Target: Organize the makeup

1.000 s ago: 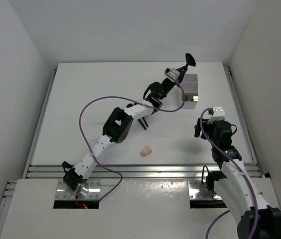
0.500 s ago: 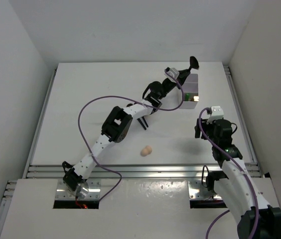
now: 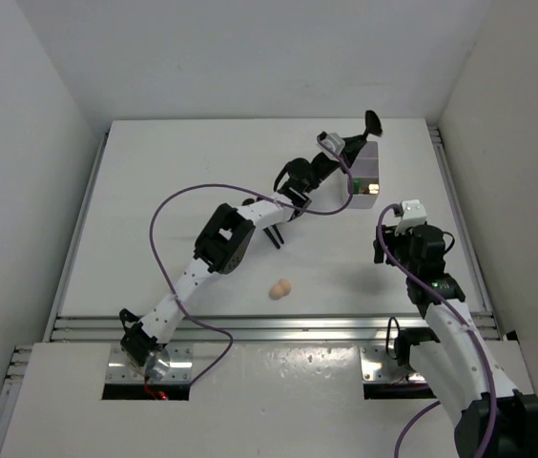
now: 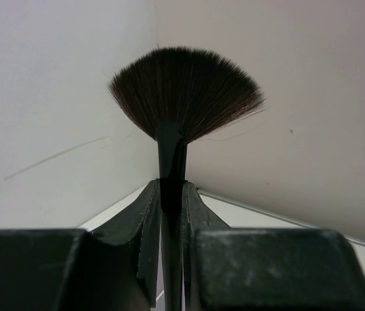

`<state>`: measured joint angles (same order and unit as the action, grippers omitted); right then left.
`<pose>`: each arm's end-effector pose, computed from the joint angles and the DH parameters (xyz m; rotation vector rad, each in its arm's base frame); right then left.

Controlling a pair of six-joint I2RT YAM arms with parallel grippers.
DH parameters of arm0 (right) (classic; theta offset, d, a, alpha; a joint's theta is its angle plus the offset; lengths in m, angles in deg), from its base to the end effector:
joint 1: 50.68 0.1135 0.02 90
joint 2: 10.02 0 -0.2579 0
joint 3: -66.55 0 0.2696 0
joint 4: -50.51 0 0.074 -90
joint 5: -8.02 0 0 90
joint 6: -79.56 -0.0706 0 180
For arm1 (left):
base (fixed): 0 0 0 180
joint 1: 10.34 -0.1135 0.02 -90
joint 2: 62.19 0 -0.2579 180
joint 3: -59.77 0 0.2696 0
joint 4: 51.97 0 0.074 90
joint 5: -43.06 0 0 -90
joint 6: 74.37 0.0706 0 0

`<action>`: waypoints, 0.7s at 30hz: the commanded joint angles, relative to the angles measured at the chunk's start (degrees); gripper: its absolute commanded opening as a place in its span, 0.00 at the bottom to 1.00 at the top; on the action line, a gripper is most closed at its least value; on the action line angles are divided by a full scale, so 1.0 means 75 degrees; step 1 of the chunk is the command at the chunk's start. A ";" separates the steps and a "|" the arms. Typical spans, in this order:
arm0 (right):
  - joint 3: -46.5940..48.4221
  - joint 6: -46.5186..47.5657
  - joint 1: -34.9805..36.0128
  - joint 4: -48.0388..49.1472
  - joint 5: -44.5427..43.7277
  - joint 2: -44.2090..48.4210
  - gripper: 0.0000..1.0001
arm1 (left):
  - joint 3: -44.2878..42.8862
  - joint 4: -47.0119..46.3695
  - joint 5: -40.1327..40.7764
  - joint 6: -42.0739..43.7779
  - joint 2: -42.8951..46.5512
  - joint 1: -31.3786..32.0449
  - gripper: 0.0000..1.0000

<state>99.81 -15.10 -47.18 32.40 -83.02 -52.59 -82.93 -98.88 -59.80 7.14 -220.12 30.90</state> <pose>0.2241 0.0124 0.1778 0.0321 2.0498 0.0701 0.4714 -0.4342 0.2146 0.5006 0.9498 -0.9007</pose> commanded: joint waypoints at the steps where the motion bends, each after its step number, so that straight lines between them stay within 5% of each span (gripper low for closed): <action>1: 0.0233 0.0282 -0.0220 -0.0014 0.0009 0.0120 0.67 | 0.0249 -0.0736 0.0284 0.0358 -0.0011 0.0069 0.00; 13: 0.0338 0.0505 -0.0022 -0.0143 -0.0154 0.0180 0.67 | 0.0495 -0.0995 0.0122 -0.0180 -0.0423 -0.0001 0.01; 18: 0.0537 0.0494 -0.0011 -0.0248 -0.0271 0.0133 0.78 | 0.0718 -0.0810 -0.0229 -0.0333 -0.0096 -0.0188 0.53; 21: 0.0899 0.0493 -0.0011 -0.0576 -0.0295 -0.0101 0.81 | 0.1034 -0.0540 -0.0756 -0.0333 0.0500 -0.0364 0.67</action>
<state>101.84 -11.87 -47.33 29.08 -84.05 -52.04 -76.97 -101.42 -60.46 5.72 -222.39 30.02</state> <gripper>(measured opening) 0.808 0.643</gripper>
